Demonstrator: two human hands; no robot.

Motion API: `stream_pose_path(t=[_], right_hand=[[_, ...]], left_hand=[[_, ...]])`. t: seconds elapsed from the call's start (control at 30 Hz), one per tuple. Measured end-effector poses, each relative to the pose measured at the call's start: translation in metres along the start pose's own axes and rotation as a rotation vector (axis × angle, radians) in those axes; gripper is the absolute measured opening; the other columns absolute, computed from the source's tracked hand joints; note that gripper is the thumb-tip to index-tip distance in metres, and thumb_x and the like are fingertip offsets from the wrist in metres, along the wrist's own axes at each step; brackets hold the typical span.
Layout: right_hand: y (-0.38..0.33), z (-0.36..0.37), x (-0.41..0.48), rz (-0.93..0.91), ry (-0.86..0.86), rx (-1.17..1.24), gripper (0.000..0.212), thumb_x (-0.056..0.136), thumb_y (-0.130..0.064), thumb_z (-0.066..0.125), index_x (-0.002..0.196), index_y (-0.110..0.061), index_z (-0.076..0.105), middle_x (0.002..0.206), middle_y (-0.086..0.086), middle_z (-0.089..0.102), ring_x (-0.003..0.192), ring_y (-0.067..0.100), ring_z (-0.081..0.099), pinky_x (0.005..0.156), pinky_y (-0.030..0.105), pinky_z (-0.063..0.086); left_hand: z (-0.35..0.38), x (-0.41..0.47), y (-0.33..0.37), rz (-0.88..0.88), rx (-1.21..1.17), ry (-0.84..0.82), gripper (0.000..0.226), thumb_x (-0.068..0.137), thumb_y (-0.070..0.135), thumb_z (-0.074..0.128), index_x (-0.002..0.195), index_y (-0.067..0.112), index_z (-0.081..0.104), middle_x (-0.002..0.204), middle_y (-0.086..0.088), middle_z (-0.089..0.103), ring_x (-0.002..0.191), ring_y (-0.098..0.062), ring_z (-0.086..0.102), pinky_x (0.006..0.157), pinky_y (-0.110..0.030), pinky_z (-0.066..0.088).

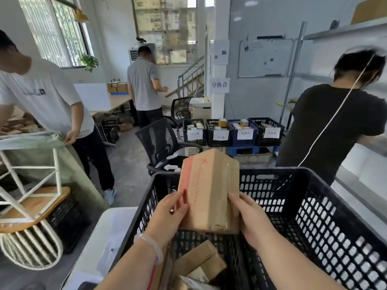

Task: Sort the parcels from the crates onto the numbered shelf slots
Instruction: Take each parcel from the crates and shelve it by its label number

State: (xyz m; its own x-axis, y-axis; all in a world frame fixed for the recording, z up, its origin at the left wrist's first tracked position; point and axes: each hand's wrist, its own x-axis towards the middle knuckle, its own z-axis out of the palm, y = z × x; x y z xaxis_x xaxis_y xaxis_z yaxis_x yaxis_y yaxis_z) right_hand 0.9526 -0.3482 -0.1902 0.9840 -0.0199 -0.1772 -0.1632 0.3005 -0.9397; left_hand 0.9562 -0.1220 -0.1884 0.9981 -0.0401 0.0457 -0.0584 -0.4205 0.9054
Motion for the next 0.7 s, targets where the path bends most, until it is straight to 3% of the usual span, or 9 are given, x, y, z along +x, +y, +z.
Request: stream_pose_path(t=[0.07,0.17,0.27,0.33,0.4,0.47,0.53,0.63,0.7], right_hand=[[0.001,0.001,-0.001,-0.040,0.029,-0.118,0.038,0.078,-0.040,0.075,0.114,-0.037,0.065,0.105,-0.011,0.072,0.097,0.013,0.069,0.084,0.039,0.052],[-0.002,0.007,-0.006,-0.091,0.001,-0.215,0.028,0.084,-0.041,0.070,0.108,-0.053,0.060,0.107,-0.022,0.068,0.097,-0.001,0.065,0.079,0.026,0.053],[-0.006,0.014,-0.013,-0.189,-0.035,-0.306,0.031,0.094,-0.037,0.058,0.122,-0.053,0.056,0.114,-0.031,0.060,0.098,-0.017,0.057,0.069,0.007,0.048],[-0.007,0.017,-0.016,-0.275,-0.067,-0.407,0.038,0.098,-0.033,0.052,0.134,-0.043,0.051,0.123,-0.032,0.054,0.105,-0.023,0.049,0.073,0.000,0.042],[-0.008,0.021,-0.019,-0.353,-0.125,-0.529,0.043,0.099,-0.031,0.049,0.141,-0.040,0.044,0.132,-0.030,0.049,0.116,-0.020,0.043,0.085,0.001,0.040],[-0.008,0.024,-0.020,-0.424,-0.161,-0.647,0.047,0.100,-0.031,0.048,0.145,-0.037,0.039,0.143,-0.025,0.040,0.125,-0.018,0.034,0.096,0.003,0.034],[-0.007,0.028,-0.020,-0.505,-0.129,-0.825,0.048,0.099,-0.036,0.047,0.146,-0.039,0.036,0.148,-0.025,0.029,0.132,-0.018,0.019,0.102,0.001,0.020],[-0.006,0.032,-0.020,-0.574,-0.088,-1.016,0.049,0.098,-0.047,0.042,0.146,-0.045,0.032,0.146,-0.031,0.020,0.136,-0.012,0.006,0.107,0.010,0.008],[-0.007,0.031,-0.019,-0.600,-0.105,-1.059,0.048,0.098,-0.049,0.041,0.145,-0.045,0.033,0.145,-0.032,0.020,0.136,-0.011,0.006,0.110,0.016,0.006]], left_hand=[[0.007,-0.001,0.008,0.027,0.109,-0.022,0.050,0.097,0.042,0.054,0.144,0.027,0.046,0.138,0.017,0.045,0.119,0.006,0.043,0.107,-0.017,0.033],[0.016,-0.004,0.017,-0.010,-0.147,-0.161,0.043,0.090,0.053,0.051,0.131,0.041,0.051,0.116,0.017,0.068,0.100,0.006,0.064,0.080,-0.011,0.051],[0.018,0.002,0.011,-0.012,-0.182,-0.043,0.047,0.088,0.052,0.059,0.131,0.035,0.055,0.116,0.004,0.069,0.101,-0.013,0.068,0.083,-0.029,0.057],[0.017,0.006,0.007,-0.003,-0.136,0.102,0.040,0.091,0.044,0.063,0.128,0.028,0.060,0.111,0.007,0.068,0.095,-0.006,0.066,0.080,-0.025,0.057],[0.015,0.007,0.006,0.002,-0.136,0.183,0.046,0.089,0.044,0.066,0.131,0.032,0.055,0.098,0.022,0.067,0.086,0.002,0.064,0.064,-0.012,0.051],[0.016,0.006,0.010,0.002,-0.165,0.156,0.086,0.075,0.058,0.072,0.149,0.038,0.031,0.104,0.032,0.057,0.091,0.009,0.058,0.064,-0.010,0.049],[0.018,0.005,0.011,0.055,-0.215,0.088,0.116,0.056,0.070,0.077,0.150,0.044,0.014,0.104,0.039,0.054,0.095,0.015,0.056,0.066,-0.007,0.048],[0.022,0.008,0.011,0.110,-0.272,0.025,0.127,0.051,0.064,0.084,0.151,0.041,0.009,0.112,0.037,0.056,0.102,0.025,0.051,0.074,-0.005,0.048],[0.024,0.010,0.011,0.091,-0.311,-0.002,0.119,0.064,0.047,0.084,0.155,0.035,0.009,0.122,0.027,0.053,0.106,0.017,0.054,0.079,-0.011,0.051]])
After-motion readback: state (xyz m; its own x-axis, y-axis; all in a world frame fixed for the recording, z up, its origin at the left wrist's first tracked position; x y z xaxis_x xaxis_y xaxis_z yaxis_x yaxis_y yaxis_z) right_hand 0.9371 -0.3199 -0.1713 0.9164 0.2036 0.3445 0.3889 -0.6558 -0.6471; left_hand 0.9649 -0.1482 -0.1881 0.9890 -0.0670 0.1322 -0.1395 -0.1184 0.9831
